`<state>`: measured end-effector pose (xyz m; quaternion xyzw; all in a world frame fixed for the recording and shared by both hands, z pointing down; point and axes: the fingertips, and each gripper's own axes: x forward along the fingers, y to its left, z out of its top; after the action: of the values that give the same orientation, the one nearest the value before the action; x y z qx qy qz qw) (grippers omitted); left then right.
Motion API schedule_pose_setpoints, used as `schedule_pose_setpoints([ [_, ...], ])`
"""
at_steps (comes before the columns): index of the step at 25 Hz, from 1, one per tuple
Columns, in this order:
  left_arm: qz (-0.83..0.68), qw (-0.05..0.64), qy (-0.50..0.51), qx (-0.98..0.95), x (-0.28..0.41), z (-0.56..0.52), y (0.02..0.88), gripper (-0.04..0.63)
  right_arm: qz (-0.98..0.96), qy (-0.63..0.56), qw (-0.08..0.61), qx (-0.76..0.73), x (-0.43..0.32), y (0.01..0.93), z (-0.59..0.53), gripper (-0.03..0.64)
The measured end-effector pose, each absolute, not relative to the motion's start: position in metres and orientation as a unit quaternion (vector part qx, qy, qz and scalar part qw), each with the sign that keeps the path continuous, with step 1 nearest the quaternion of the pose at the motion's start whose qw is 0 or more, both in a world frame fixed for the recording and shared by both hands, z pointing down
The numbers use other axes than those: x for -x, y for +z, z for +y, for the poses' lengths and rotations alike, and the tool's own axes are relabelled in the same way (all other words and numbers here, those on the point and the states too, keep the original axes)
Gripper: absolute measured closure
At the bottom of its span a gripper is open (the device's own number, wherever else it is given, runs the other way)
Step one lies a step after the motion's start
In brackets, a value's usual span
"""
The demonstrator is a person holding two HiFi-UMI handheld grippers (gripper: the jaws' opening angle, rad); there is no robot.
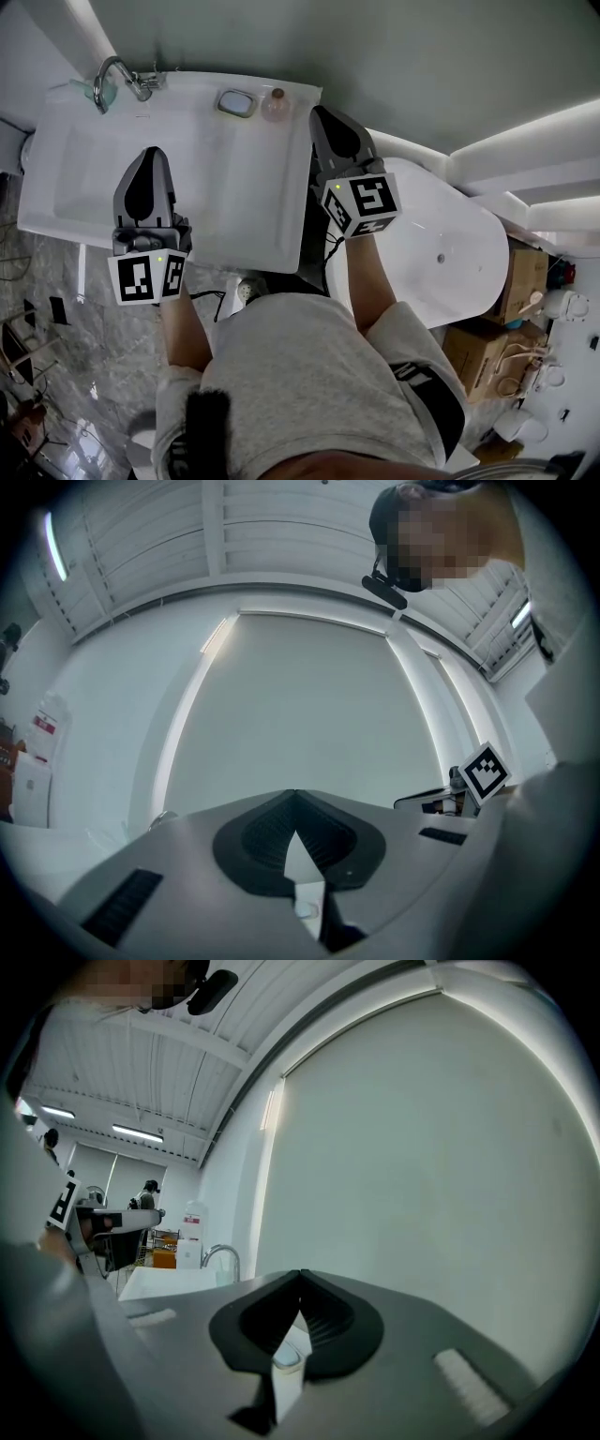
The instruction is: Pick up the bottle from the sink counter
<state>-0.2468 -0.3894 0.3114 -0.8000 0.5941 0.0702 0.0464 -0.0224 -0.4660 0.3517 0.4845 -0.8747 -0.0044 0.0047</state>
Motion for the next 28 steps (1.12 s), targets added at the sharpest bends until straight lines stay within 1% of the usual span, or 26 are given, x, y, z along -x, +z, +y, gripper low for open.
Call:
schedule_pose_setpoints([
  [13,0.623,0.025,0.047,0.781,0.247,-0.416,0.336,0.589,-0.889,0.038,0.061,-0.452,0.032,0.432,-0.528,0.606],
  [23,0.624,0.022,0.035,0.780,0.237,-0.425,0.346,0.589,-0.892,0.060,0.086,-0.440,0.038,0.489,-0.558,0.603],
  [25,0.626,0.019,0.031,0.779,0.238,-0.426,0.350,0.589,-0.893,0.064,0.094,-0.435,0.040,0.500,-0.565,0.561],
  [28,0.632,0.012,0.024,0.775,0.242,-0.427,0.356,0.589,-0.894,0.068,0.104,-0.430,0.044,0.516,-0.575,0.550],
])
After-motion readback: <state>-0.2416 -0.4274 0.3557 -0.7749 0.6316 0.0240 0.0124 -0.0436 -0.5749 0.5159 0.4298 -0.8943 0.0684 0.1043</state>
